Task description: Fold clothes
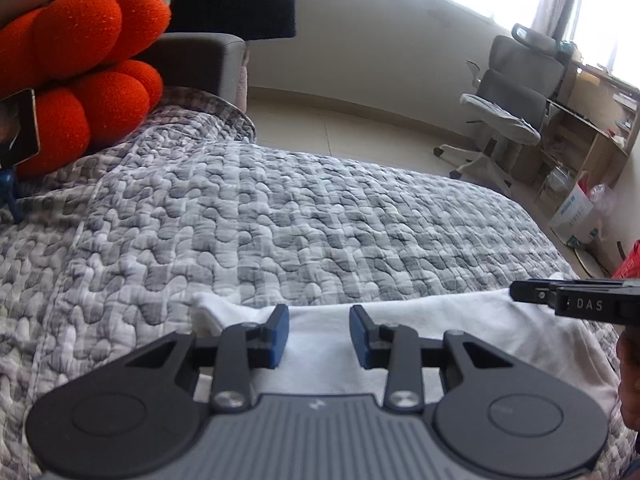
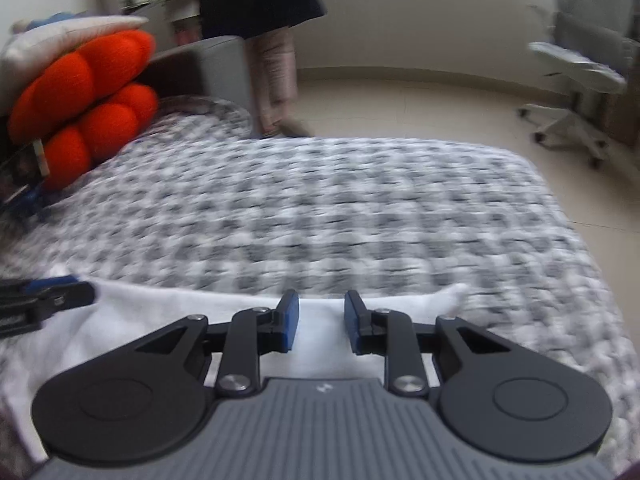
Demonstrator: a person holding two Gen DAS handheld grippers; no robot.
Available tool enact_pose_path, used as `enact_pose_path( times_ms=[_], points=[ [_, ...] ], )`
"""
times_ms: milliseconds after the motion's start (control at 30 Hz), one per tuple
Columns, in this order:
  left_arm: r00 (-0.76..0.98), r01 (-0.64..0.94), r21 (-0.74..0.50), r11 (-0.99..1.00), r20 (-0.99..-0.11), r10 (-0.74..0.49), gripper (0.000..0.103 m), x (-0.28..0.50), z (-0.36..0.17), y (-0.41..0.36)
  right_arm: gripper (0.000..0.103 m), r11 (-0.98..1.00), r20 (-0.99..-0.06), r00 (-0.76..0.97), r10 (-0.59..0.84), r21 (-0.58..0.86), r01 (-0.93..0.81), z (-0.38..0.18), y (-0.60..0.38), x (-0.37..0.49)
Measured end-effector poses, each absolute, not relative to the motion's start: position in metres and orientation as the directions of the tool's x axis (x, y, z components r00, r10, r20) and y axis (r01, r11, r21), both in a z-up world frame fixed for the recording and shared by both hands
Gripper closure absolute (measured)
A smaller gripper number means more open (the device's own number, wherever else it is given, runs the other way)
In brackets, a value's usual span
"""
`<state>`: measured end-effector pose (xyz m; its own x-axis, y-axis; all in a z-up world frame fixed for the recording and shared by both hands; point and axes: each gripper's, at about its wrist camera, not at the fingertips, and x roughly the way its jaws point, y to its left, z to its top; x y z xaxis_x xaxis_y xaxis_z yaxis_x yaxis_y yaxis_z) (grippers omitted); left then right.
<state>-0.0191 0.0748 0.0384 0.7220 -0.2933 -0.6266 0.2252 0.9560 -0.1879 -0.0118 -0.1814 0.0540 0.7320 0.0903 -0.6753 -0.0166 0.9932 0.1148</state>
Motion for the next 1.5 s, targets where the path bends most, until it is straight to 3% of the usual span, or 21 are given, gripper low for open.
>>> enact_pose_path(
  times_ms=[367, 567, 733, 900, 1300, 1400, 1500],
  points=[
    [0.737, 0.173, -0.218, 0.960, -0.619, -0.273, 0.069, -0.023, 0.039, 0.079, 0.076, 0.994, -0.660, 0.751, -0.010, 0.072, 0.077, 0.060, -0.193, -0.021],
    [0.736, 0.160, -0.223, 0.962, -0.622, -0.267, 0.070, -0.022, 0.038, 0.081, 0.076, 0.997, -0.702, 0.712, -0.019, 0.044, 0.070, 0.048, -0.193, -0.013],
    [0.748, 0.114, -0.231, 0.966, -0.620, -0.236, 0.079, -0.024, 0.037, 0.085, 0.076, 0.996, -0.706, 0.708, -0.006, 0.061, 0.069, 0.046, -0.195, -0.012],
    [0.747, 0.102, -0.203, 0.974, -0.631, -0.210, 0.084, -0.024, 0.035, 0.083, 0.076, 0.995, -0.703, 0.711, -0.009, 0.066, 0.078, 0.047, -0.194, -0.012],
    [0.814, 0.114, -0.119, 0.986, -0.558, -0.161, 0.082, -0.040, 0.050, 0.078, 0.075, 0.996, -0.697, 0.717, -0.024, 0.047, 0.079, 0.047, -0.190, -0.012],
    [0.750, 0.102, -0.128, 0.986, -0.641, -0.161, 0.082, -0.029, 0.037, 0.078, 0.075, 0.995, -0.698, 0.716, -0.025, 0.048, 0.082, 0.047, -0.189, -0.011],
    [0.747, 0.110, -0.136, 0.985, -0.642, -0.172, 0.082, -0.030, 0.038, 0.083, 0.075, 0.996, -0.697, 0.717, -0.027, 0.044, 0.079, 0.046, -0.188, -0.011]
  ],
)
